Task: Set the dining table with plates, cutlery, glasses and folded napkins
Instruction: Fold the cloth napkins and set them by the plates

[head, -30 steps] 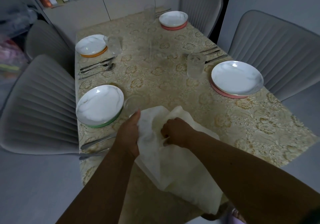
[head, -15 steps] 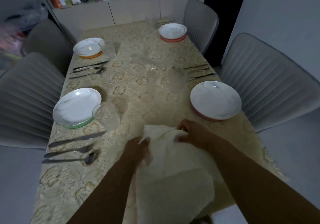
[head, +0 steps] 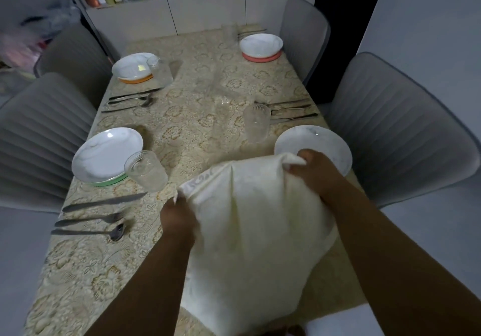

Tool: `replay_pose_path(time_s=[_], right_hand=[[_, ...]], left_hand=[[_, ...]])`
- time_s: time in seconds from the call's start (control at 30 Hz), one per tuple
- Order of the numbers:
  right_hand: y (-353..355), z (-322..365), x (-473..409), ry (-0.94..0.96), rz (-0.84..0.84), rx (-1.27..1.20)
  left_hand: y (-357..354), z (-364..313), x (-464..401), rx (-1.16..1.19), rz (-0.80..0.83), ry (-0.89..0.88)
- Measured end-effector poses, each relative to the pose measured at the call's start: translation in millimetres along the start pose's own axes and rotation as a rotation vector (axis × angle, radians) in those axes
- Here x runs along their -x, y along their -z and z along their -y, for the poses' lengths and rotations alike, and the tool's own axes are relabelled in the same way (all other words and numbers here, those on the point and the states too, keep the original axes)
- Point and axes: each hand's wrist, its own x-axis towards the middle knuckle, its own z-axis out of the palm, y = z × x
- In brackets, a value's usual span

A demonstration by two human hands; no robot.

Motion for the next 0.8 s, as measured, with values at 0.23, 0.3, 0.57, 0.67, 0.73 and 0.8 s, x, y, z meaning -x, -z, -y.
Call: replay_pose_path(time_s=[0.23, 0.3, 0.57, 0.67, 0.73, 0.8], right_hand=[[48.0, -2.4, -35.6, -0.216, -0.609, -0.299], [51.7, 1.0, -39.0, -0.121, -0.722, -0.177], [0.2, -13.7, -28.7, -0.042, -0.421, 0.537], [-34.8, -6.6, -15.7, 0.29, -0.253, 0.594], [-57.0, -1.9, -12.8, 0.311, 0.045, 0.612], [-70.2, -3.8, -14.2, 0.202, 0.22, 0.617]], left_hand=[[13.4, 11.3, -9.4, 0.125, 0.08, -0.015], [14.1, 8.7, -5.6, 0.119, 0.041, -0.053], [18.1, 13.7, -4.9, 0.162, 0.065, -0.087], [21.9, 15.1, -6.6, 0.226, 0.091, -0.078], [25.0, 14.7, -7.5, 0.21, 0.083, -0.086], [31.4, 14.2, -7.5, 0.15, 0.089, -0.099]])
